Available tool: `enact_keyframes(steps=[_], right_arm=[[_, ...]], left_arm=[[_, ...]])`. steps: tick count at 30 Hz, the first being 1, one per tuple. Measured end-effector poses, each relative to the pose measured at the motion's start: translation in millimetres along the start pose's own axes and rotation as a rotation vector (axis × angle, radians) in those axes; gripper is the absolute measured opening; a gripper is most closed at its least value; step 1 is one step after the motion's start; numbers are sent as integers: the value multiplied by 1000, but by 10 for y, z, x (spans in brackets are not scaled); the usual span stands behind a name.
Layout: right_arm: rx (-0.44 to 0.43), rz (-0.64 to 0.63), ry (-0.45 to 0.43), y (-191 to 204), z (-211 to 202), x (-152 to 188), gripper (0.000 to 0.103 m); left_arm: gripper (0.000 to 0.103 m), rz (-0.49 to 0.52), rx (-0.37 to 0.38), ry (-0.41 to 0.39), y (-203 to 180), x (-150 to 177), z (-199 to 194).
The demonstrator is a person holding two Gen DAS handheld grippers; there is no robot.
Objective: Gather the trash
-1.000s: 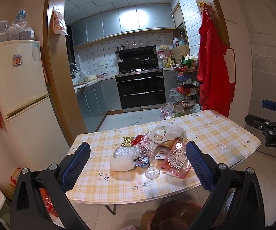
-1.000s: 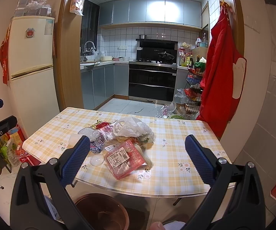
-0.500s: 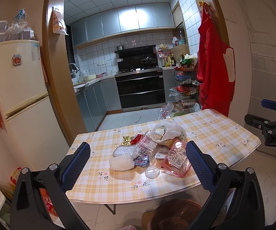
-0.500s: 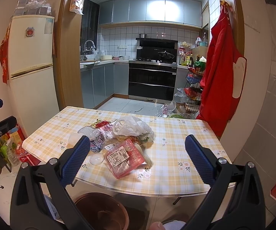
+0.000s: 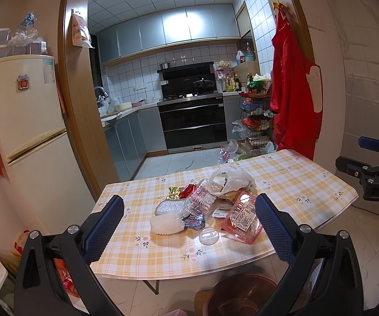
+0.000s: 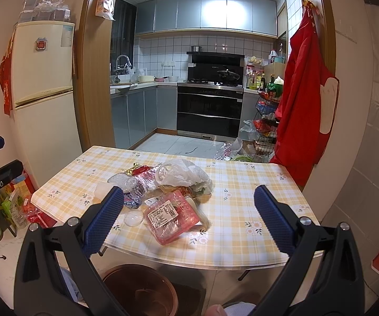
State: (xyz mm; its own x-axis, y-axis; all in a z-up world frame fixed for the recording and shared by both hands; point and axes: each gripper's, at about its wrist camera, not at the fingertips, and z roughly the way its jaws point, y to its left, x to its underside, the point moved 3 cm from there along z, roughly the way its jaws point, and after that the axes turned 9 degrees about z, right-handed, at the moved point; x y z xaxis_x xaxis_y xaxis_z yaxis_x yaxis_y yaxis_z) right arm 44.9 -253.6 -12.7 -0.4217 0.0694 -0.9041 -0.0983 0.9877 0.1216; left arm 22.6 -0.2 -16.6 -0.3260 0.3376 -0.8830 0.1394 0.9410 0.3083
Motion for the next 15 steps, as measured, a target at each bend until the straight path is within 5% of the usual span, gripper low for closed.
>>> enact_keyframes(steps=[15], right_arm=[[0,0,0,-6,0,-2,97]], left_arm=[[98,-1,0,0,4,-9,0]])
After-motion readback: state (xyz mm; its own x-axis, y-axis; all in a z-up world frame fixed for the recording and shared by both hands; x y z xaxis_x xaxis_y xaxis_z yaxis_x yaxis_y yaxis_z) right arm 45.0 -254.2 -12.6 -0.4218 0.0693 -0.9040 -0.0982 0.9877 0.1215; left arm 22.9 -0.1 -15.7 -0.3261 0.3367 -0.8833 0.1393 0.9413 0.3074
